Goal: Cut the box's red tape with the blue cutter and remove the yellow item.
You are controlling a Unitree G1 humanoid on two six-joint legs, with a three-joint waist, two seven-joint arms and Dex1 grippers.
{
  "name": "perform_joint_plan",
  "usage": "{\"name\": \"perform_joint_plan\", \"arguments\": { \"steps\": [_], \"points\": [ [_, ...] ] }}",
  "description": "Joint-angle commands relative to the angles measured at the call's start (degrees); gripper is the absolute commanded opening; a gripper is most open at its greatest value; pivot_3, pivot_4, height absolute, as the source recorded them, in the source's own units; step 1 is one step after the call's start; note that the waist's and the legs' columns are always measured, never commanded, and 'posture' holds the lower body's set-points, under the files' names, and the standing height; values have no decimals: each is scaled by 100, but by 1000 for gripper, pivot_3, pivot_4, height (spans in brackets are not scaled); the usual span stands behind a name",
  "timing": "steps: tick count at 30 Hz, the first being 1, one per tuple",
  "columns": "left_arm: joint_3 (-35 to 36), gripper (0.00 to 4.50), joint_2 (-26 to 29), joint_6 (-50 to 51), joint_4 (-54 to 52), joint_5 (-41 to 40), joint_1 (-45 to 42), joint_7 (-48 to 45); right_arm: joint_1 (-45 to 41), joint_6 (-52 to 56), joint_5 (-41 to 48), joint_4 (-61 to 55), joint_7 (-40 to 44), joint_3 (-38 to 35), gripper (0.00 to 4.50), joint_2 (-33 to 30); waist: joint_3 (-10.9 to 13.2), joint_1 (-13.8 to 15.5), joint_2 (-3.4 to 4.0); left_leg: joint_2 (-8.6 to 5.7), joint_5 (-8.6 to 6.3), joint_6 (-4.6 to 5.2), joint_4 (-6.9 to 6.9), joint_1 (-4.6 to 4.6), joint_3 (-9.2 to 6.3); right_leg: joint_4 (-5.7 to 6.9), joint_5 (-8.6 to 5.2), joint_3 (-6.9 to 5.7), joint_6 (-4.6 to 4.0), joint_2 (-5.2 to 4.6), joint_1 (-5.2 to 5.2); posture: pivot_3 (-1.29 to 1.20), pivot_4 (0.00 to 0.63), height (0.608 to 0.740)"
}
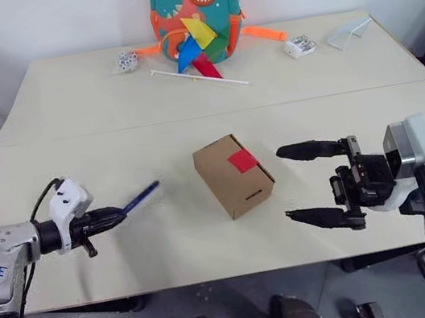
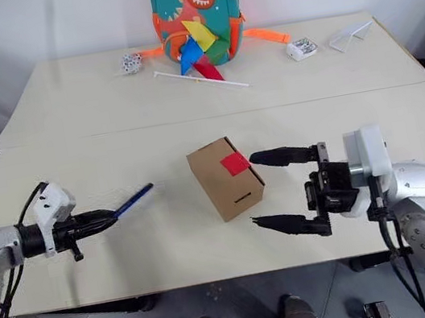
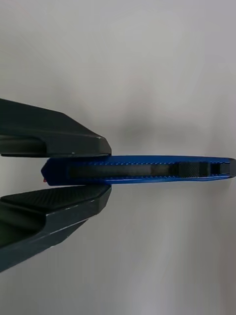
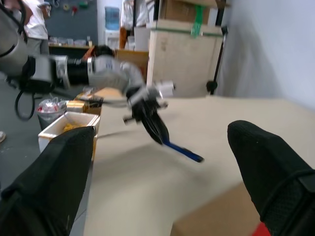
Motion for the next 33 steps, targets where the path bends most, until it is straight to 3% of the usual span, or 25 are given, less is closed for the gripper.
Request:
{"name": "perform_joint_plan", "arguments": {
  "steps": [1, 5, 11, 15, 22, 27, 30, 33],
  "points": [
    [-752, 446, 175, -488, -567, 234, -319, -824, 176, 209, 249, -184, 70, -256, 4500, -208, -2, -3, 7, 0, -3, 2, 0, 2, 7, -1, 0, 1, 0, -1, 0, 0, 150, 740],
    [-1521, 446, -155, -250, -1169, 559, -575, -703, 422, 355, 230, -368, -28, -314, 4500, -327, -3, -32, 11, 0, -5, 6, 1, 7, 17, 4, 0, 8, 1, -1, -2, 0, 150, 740],
    [-2601, 446, -1133, 1070, -1931, 1211, -1031, 279, 1195, 593, -169, -730, -395, -523, 4500, -652, 2, 29, 1, 1, -7, 10, 17, 0, 16, 6, 2, 12, 4, 0, -2, 0, 150, 740],
    [-3009, 446, -1485, 2030, -2013, 1518, -1346, 725, 1514, 680, -216, -869, -506, -673, 4500, -769, 3, 27, 0, 1, -15, 24, 53, -3, 13, 10, 13, 16, 9, -1, 10, 0, 150, 740],
    [-3656, 446, -1392, 2900, -2323, 1805, -1545, 872, 2013, 809, -796, -728, -508, -689, 4500, -1187, 0, 17, 2, 2, -18, 29, 59, 8, 13, 8, 20, 24, 8, -1, 21, 0, 150, 740],
    [-3807, 446, -1586, 3597, -2743, 1677, -1438, 1186, 1723, 1068, -1246, -737, -701, -9, 4500, -1370, -8, 36, 9, 2, -18, 31, 64, 11, 11, 9, 20, 26, 7, -1, 26, 0, 150, 740],
    [-3992, 446, -1658, 3779, -2766, 1723, -1589, 1295, 1354, 1324, -1352, -746, -839, 365, 3883, -1399, -12, 58, 13, 1, -19, 32, 68, 10, 10, 8, 20, 27, 6, -2, 27, 0, 150, 740],
    [-4161, 446, -1648, 3886, -2749, 1743, -1801, 1282, 841, 1717, -1367, -736, -1042, 829, 2850, -1300, -13, 111, 14, 1, -19, 33, 71, 10, 10, 8, 21, 26, 4, -2, 28, 0, 150, 740]
  ]
}}
